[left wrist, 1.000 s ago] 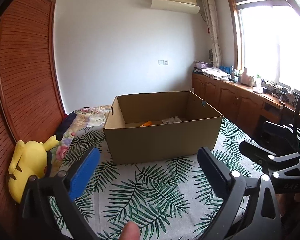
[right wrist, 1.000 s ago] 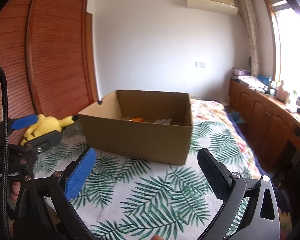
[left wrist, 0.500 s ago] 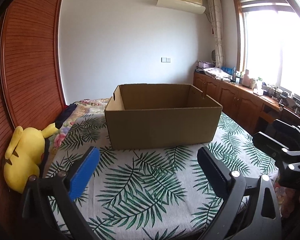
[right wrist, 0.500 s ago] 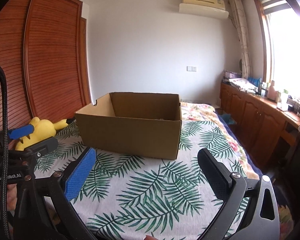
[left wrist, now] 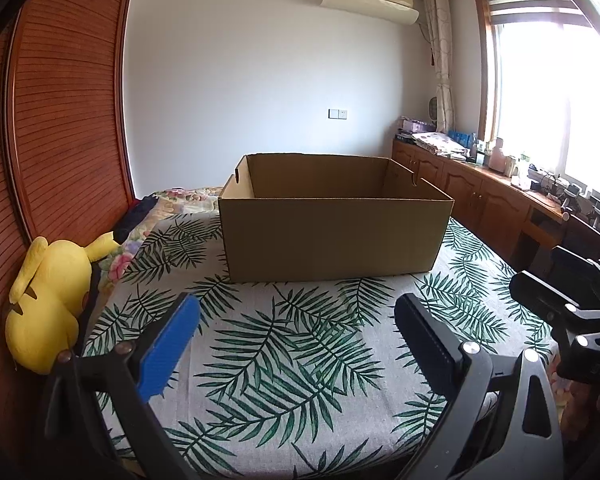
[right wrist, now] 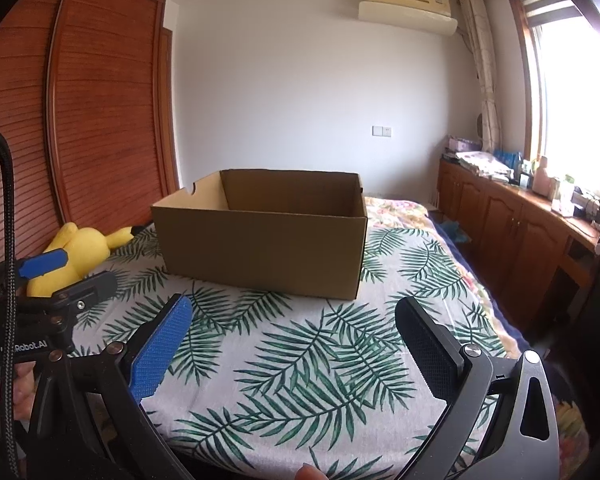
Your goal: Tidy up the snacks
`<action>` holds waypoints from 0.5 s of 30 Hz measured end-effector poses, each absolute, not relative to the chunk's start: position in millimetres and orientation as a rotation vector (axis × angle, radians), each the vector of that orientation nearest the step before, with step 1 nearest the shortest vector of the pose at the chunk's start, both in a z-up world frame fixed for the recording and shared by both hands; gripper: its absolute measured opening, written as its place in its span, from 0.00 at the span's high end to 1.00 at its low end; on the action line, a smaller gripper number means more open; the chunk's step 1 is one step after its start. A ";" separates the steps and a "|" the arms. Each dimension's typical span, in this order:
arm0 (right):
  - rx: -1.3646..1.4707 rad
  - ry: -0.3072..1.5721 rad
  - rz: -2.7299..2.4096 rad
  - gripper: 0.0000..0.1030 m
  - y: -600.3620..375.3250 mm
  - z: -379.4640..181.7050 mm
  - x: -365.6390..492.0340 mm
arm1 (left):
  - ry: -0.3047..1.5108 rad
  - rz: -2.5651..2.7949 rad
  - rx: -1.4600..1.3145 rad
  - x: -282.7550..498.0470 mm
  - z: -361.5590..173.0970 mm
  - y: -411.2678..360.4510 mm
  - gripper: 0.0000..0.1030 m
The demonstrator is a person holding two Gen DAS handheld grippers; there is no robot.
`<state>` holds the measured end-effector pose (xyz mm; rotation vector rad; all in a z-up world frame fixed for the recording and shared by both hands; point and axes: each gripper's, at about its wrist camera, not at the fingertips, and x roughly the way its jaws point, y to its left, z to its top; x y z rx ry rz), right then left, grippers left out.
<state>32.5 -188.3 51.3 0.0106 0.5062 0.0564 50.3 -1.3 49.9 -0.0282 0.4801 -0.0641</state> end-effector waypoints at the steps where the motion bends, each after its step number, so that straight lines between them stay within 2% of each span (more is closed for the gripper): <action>1: 0.012 0.507 0.055 0.00 -188.0 50.9 32.6 | 0.479 -0.064 -0.028 49.7 50.2 -1.1 0.04; 15: 0.024 0.513 0.041 0.00 -193.1 47.2 32.6 | 0.483 -0.064 -0.021 47.7 50.0 -1.9 0.04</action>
